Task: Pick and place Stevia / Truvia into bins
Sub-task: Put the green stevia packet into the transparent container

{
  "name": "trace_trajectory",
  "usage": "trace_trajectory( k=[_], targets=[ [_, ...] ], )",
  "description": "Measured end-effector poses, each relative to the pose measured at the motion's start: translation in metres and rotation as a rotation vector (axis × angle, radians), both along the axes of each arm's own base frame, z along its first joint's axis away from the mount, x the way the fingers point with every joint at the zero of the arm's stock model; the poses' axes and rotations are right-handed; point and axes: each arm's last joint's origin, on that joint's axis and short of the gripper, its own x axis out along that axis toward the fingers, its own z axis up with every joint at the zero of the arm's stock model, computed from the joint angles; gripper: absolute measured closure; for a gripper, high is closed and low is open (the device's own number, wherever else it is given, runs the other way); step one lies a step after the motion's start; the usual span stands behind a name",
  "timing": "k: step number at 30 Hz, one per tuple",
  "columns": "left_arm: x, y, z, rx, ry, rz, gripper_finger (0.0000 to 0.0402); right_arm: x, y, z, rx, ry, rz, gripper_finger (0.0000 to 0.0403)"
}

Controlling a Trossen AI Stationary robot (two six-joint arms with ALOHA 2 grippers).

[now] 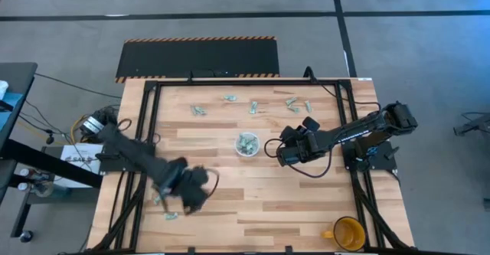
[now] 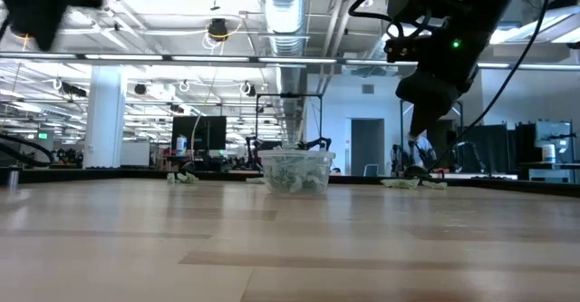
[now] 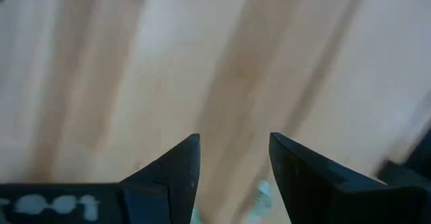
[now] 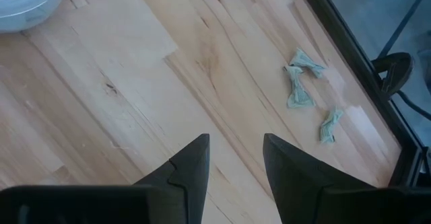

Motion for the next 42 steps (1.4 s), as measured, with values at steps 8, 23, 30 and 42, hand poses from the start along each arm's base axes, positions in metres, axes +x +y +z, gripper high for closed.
trace_trajectory(
  k=[8,23,30,42],
  targets=[
    [-0.042,-0.062,-0.012,0.033,-0.073,0.032,0.0232,0.001,0.000,0.000,0.005,-0.013,0.000,0.0269],
    [-0.071,-0.074,-0.085,-0.111,0.048,0.110,0.0232,0.002,0.001,0.000,0.011,-0.025,0.000,0.0269],
    [-0.078,-0.068,-0.100,-0.122,0.119,0.131,0.0232,0.002,0.001,0.000,0.011,-0.026,-0.001,0.0269],
    [-0.076,-0.067,-0.100,-0.078,0.050,0.106,0.0201,0.003,0.001,0.000,0.011,-0.028,-0.001,0.0269]
  ],
)
